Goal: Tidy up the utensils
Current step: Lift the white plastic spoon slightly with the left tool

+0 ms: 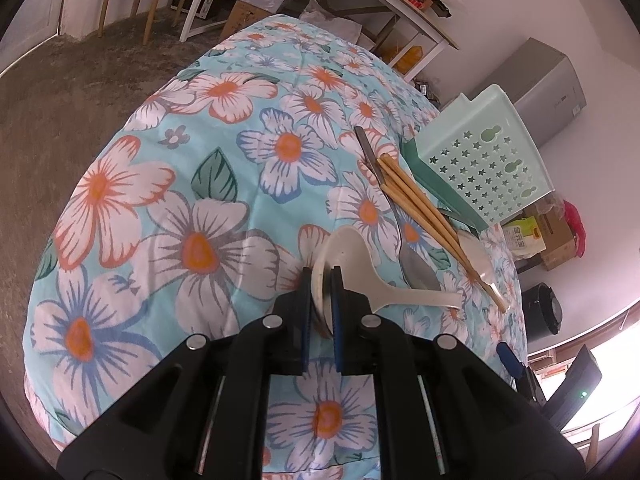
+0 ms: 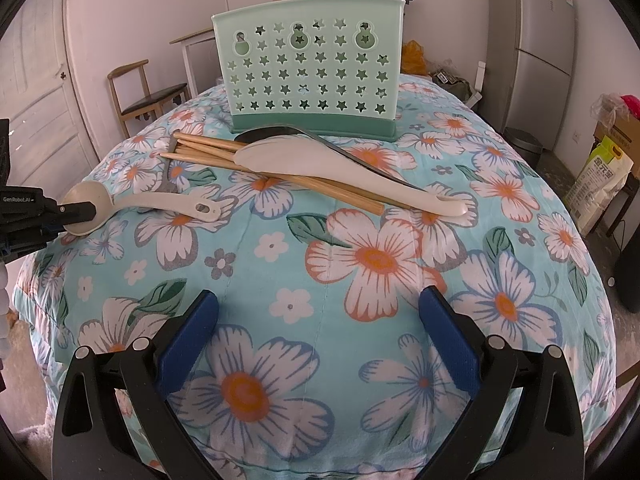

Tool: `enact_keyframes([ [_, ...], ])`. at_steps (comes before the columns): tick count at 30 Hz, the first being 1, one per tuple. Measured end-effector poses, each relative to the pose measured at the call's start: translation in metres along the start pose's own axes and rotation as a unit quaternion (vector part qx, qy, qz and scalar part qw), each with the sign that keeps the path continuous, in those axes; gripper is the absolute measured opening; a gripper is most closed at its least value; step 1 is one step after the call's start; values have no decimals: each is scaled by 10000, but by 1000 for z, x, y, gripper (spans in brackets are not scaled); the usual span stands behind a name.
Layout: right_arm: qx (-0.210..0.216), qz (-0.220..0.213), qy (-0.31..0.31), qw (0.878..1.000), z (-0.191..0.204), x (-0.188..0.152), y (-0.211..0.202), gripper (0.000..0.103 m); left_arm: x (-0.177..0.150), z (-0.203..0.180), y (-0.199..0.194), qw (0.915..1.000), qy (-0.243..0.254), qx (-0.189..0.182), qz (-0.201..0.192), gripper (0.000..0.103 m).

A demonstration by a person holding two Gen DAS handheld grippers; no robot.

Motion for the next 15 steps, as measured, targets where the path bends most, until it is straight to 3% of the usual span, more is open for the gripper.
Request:
enact_keyframes([
  [15, -1, 16, -2, 10000, 0, 1, 1, 97, -2, -1, 0, 10000, 67, 31, -25, 8],
])
Point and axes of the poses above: each gripper's, at about its wrist camera, not at the fingertips, and y roughly the way its jaws point, z to its left, x to its top, the point moved 1 cm from there along y, roughly the way its jaws point
